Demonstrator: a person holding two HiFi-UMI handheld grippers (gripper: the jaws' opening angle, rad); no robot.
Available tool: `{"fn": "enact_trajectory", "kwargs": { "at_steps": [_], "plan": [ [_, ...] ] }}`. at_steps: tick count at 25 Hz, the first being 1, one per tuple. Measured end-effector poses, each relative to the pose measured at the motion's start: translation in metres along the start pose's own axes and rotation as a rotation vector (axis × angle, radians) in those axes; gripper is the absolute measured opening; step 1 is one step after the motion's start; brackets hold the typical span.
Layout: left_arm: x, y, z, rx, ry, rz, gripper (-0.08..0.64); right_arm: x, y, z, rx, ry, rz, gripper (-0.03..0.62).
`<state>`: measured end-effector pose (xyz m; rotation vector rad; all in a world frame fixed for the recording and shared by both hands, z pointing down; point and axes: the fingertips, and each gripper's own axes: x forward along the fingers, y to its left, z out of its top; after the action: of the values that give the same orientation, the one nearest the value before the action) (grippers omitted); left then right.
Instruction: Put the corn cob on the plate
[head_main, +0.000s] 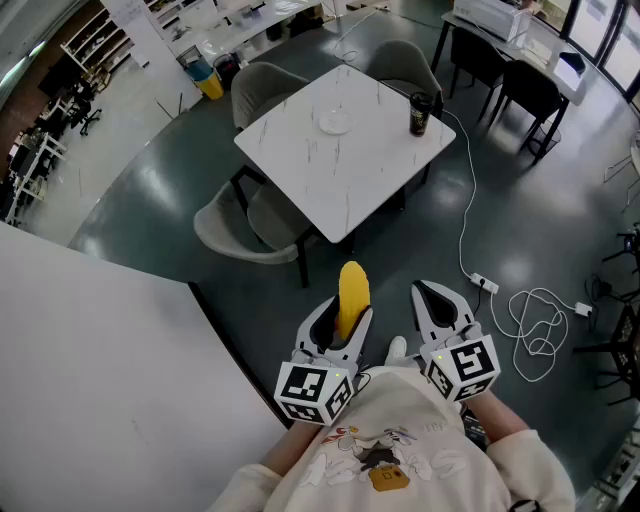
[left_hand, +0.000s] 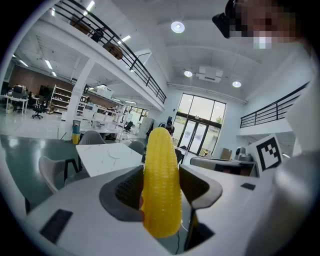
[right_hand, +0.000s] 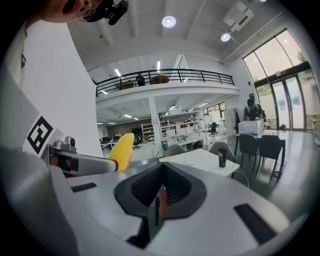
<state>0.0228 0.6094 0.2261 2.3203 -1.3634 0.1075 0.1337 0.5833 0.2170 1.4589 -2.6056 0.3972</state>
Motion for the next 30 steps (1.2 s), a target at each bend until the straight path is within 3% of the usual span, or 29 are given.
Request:
{"fn": "enact_trajectory", "kwargs": {
  "at_steps": [13, 22, 30],
  "plan": [
    [0.018, -0.009, -0.006, 0.005, 0.027, 0.059, 0.232, 0.0, -0.013, -0.001, 0.041, 0.008, 0.073, 0.002],
    [0.038, -0.032, -0.007, -0.019, 0.007, 0.088, 0.232, -0.014, -0.062, -0.002, 0.041, 0.001, 0.103, 0.002],
    [0.063, -0.042, -0.002, -0.04, 0.013, 0.097, 0.232, -0.018, -0.102, 0.001, 0.041, 0.0, 0.079, 0.002]
  ]
}}
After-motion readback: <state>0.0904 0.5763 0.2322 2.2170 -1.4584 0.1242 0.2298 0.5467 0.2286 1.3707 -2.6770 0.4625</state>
